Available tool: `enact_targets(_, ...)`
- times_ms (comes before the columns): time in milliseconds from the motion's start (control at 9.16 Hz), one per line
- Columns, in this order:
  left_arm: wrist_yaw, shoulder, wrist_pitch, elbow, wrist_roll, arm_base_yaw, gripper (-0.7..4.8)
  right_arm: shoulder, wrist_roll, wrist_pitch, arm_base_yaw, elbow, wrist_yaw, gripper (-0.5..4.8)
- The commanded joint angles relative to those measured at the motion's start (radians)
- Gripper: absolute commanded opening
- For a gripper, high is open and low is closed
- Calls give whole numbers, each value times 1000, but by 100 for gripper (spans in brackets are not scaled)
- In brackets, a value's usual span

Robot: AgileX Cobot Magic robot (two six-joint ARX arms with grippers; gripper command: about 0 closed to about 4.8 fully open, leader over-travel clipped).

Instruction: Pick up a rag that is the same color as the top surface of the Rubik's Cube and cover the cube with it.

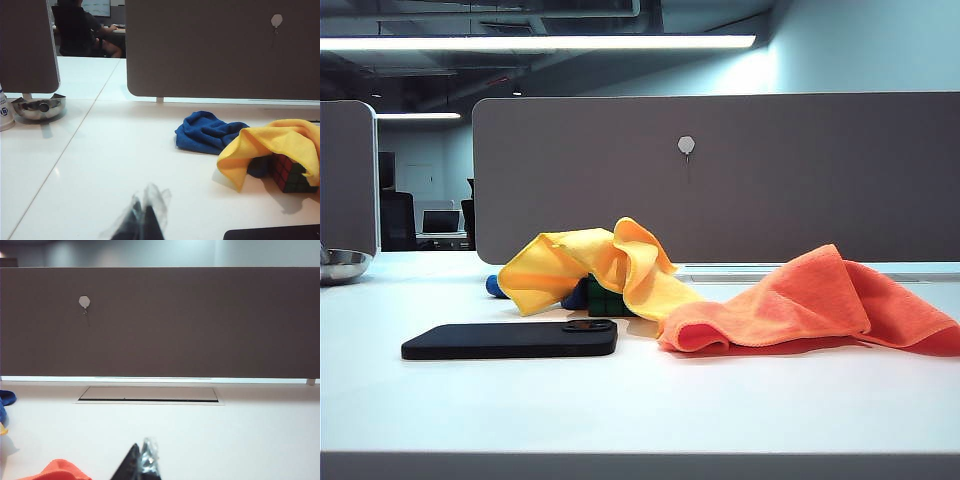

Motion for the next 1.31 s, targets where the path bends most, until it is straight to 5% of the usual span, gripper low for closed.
enact_targets(109, -3, 1, 14, 2, -1, 0, -6, -1, -2, 6, 0, -4, 6, -1)
enact_targets(1310, -3, 1, 10, 2, 89, 0, -6, -1, -2, 3, 0, -4, 6, -1)
